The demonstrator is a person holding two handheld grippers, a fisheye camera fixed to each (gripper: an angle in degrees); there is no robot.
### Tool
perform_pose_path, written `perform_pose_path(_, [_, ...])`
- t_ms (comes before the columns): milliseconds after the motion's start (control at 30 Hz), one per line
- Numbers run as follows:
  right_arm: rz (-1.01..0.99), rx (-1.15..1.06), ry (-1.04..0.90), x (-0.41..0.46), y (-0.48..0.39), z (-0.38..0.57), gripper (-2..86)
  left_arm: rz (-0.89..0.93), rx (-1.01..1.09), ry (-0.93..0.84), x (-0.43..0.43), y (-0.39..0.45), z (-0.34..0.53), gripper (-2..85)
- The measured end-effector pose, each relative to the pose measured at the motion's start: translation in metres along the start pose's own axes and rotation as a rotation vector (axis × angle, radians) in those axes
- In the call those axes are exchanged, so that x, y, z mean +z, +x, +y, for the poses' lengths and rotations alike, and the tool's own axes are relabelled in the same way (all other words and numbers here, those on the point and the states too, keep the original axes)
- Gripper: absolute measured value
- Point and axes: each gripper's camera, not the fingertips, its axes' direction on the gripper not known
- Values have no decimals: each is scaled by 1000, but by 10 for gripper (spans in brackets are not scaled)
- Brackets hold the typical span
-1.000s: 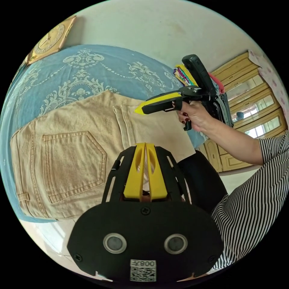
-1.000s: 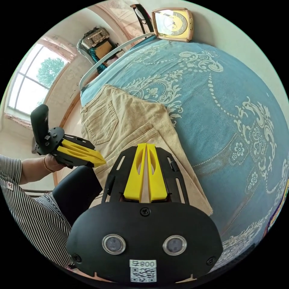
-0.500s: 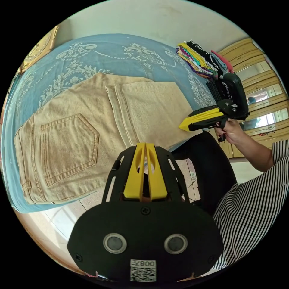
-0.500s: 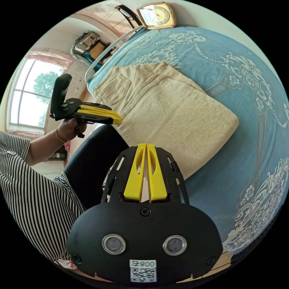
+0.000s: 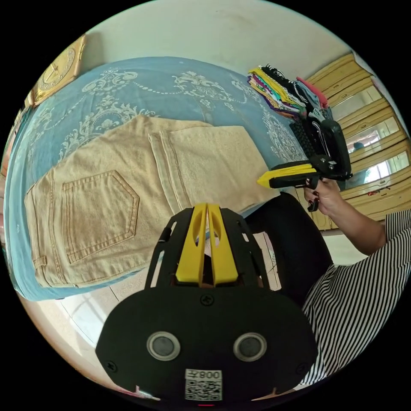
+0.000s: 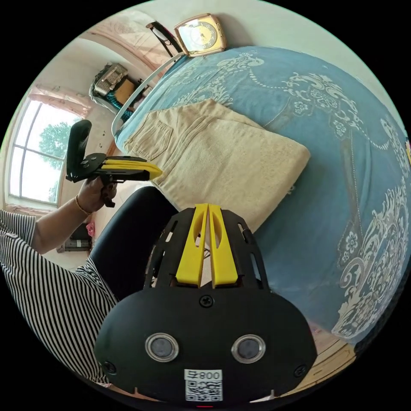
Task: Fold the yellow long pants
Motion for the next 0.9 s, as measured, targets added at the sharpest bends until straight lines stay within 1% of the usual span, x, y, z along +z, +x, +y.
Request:
perform_pose_path(67, [23,52,30,-14,8,18,2,2,20,-41,18,10,-1,1])
perform_pose_path(133, [29,88,-20,-11,16,26,2,-26,17,-132,48,16,-1,1])
perform_pose_path(167, [14,104,-22,-9,21,31,2,-42,22,-149,64,19,1,1])
perform_pose_path(267, [-13,114,6,-25,23,33,1,-25,-8,-135,75,22,6,1])
perform_pose_path(367, [35,100,82,-52,28,27,0,-29,41,-101,84,40,12,1])
perform_pose_path(500, [75,147,151,-79,56,4,1,-77,103,-123,119,65,12,2])
perform_pose_path(567, [119,191,115,-81,78,-14,1,-94,106,-160,142,70,12,2])
perform_pose_path(633, [95,208,50,-74,91,-21,1,-102,114,-166,159,73,14,2])
perform_pose_path(800, [75,185,88,-101,97,0,4,-18,72,-152,189,70,28,6])
perform_pose_path(900, [6,268,184,-131,108,35,12,-28,102,-98,197,88,37,13])
